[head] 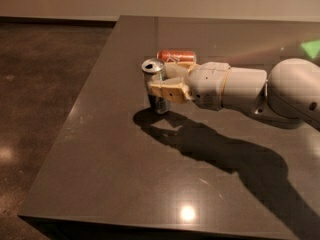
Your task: Place redbull can upright
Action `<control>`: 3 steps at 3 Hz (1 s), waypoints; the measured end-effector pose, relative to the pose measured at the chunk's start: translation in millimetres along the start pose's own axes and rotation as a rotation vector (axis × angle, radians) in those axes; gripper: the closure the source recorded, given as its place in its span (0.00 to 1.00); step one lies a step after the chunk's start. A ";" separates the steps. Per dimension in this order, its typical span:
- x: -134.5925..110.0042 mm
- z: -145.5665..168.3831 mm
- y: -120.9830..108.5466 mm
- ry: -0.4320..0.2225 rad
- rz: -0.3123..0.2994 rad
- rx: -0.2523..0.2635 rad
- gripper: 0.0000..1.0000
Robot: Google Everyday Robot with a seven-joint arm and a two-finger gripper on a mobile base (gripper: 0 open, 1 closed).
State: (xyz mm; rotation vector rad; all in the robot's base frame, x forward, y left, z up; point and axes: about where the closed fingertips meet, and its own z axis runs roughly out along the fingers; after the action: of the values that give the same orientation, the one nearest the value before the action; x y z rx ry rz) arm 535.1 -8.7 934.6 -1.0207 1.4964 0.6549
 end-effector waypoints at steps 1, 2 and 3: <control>6.8 0.4 -2.1 -0.013 -0.005 -0.006 0.87; 11.6 -0.3 -6.5 -0.025 0.012 0.015 0.62; 14.0 -2.9 -10.1 -0.041 0.025 0.038 0.41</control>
Offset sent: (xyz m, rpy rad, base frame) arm 0.0118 -0.0162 -0.0155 0.0529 0.0009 -0.0500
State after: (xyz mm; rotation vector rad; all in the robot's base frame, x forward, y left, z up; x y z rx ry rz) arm 542.9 -19.2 923.0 -0.9562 1.4826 0.6588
